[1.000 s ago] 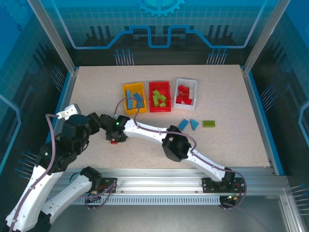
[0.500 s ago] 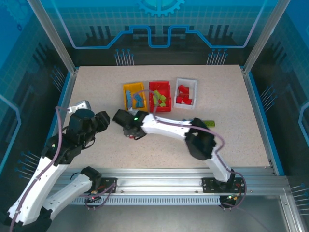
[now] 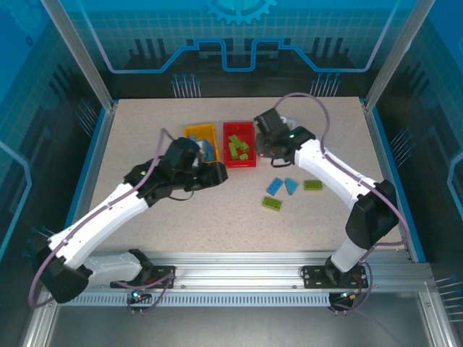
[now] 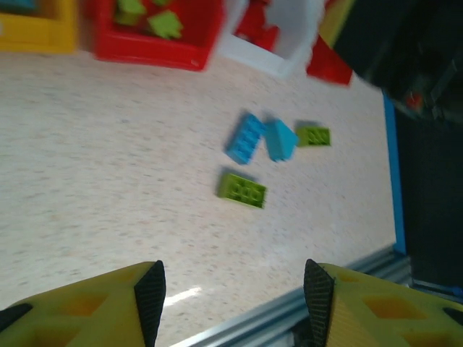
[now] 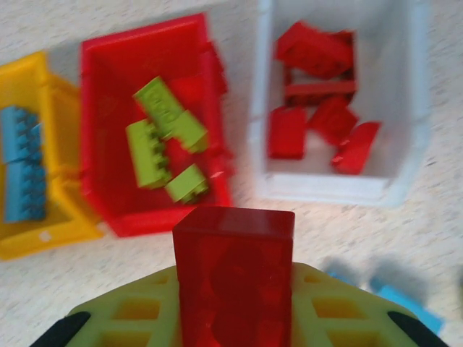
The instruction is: Sort the legos into containers by color
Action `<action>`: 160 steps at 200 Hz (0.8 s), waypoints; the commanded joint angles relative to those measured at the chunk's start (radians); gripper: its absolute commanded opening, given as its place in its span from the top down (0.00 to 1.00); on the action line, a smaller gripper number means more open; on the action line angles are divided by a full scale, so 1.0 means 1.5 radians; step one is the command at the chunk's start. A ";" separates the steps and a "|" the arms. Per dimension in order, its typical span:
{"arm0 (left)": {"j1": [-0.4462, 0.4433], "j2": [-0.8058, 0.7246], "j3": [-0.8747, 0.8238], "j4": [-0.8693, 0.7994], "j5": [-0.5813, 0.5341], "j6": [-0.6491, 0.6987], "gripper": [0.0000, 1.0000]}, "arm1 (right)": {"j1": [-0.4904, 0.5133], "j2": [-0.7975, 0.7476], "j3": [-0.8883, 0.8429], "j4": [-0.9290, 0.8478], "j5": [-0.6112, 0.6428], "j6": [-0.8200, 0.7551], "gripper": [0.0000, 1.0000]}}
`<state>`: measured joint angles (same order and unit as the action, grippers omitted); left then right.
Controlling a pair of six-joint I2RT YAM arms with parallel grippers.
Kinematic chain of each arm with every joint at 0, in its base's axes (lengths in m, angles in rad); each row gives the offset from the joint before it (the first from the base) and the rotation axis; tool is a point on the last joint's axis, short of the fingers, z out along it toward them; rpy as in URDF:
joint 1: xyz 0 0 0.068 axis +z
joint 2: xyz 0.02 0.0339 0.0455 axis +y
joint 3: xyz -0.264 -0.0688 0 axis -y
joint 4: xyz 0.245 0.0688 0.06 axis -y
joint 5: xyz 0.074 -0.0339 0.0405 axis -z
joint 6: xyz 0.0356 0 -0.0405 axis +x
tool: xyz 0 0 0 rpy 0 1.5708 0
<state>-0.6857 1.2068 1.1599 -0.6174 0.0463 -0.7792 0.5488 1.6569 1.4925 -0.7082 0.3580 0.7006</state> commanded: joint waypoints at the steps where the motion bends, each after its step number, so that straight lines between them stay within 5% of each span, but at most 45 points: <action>1: -0.042 0.057 0.033 0.098 0.012 -0.019 0.43 | -0.064 0.042 0.044 -0.023 -0.015 -0.093 0.83; 47: -0.090 0.188 0.108 0.173 -0.016 -0.004 0.43 | -0.141 0.225 0.228 -0.103 0.026 -0.127 0.83; 120: -0.106 0.279 0.138 0.210 -0.010 0.004 0.43 | -0.155 0.406 0.425 -0.181 0.074 -0.148 0.77; 160: -0.108 0.288 0.133 0.203 -0.008 0.018 0.43 | -0.155 0.421 0.471 -0.201 0.060 -0.155 0.61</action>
<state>-0.8394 1.6264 1.3392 -0.3298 0.0387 -0.7834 0.3305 2.2833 2.1372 -0.9546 0.4423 0.4900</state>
